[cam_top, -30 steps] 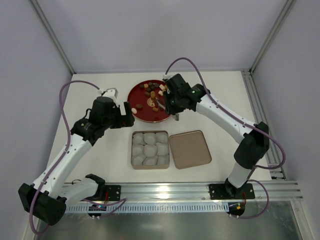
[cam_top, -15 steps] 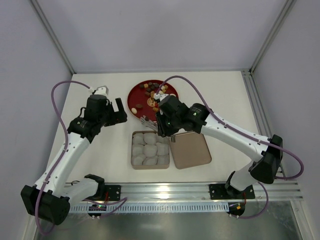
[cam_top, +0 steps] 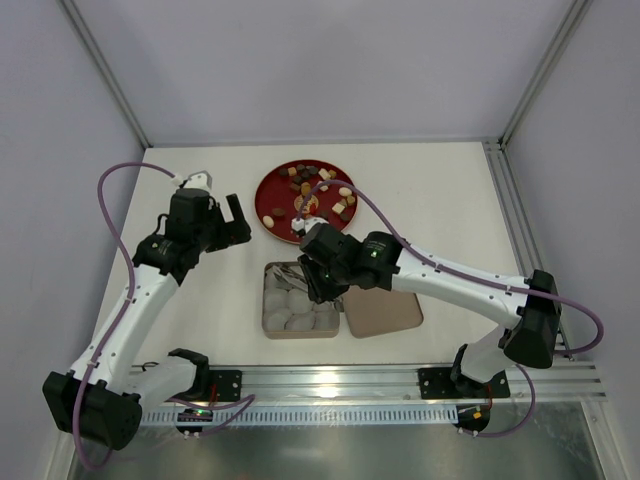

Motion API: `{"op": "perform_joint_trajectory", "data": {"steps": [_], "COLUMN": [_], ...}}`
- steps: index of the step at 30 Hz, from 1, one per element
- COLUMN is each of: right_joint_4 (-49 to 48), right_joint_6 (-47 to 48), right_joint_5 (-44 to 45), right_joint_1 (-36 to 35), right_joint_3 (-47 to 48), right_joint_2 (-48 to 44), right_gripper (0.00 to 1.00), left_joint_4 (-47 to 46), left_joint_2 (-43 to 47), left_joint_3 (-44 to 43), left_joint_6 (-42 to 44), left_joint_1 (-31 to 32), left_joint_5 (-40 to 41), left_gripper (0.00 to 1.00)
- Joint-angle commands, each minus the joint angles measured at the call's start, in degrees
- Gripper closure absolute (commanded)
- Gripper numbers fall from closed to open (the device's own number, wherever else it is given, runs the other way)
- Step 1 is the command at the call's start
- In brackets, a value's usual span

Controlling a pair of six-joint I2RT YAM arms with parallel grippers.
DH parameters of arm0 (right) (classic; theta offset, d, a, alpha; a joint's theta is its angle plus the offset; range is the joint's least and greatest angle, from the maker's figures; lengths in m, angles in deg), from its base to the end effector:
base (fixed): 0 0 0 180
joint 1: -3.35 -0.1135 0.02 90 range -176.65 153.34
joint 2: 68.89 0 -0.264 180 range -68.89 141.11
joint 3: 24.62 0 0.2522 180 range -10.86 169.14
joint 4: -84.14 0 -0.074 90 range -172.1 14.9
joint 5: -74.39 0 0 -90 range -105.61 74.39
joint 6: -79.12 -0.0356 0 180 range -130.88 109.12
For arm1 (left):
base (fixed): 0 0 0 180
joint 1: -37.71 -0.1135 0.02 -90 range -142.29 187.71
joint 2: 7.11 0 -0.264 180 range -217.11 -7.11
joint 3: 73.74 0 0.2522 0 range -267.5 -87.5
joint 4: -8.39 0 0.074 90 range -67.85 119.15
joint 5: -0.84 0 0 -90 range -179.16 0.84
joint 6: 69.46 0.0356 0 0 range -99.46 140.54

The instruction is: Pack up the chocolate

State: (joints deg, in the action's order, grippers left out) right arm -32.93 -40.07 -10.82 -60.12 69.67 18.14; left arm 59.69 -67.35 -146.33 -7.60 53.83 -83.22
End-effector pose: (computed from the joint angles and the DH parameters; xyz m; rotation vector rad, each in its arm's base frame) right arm 0.1448 0.2834 0.3186 -0.7406 2.5164 0.5103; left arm 0.2128 -0.0577 0.3278 -0.2927 2.2444 -0.2983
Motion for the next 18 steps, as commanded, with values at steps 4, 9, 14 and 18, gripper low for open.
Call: {"op": "perform_joint_trajectory", "data": {"steps": [4,9,14,18], "right_joint_4": [-4.6,-4.43,-4.26,-4.43], "right_joint_6": [-1.22,-0.69,-0.43,-0.34], "right_joint_5": [1.0,1.44,1.88,2.5], "right_joint_1": [-0.87,-1.49,-1.75,-1.84], "right_joint_3": [-0.47,0.76,1.03,1.38], "right_joint_2": [0.16,2.36,3.68,4.03], "right_gripper": [0.71,0.71,0.71,0.7], "left_joint_4": [-1.94,-2.03,-2.21,-2.29], "left_joint_2": [0.75,0.57,0.75,0.66], "left_joint_3": [-0.32,-0.06,0.03,0.29], "left_joint_6": [-0.51,-0.42,-0.42,-0.34], "left_joint_1": [-0.39,-0.47,-0.56,-0.56], "left_joint_5": [-0.92,-1.01,-1.19,-1.45], "left_gripper": [0.0,0.0,0.0,0.0]}}
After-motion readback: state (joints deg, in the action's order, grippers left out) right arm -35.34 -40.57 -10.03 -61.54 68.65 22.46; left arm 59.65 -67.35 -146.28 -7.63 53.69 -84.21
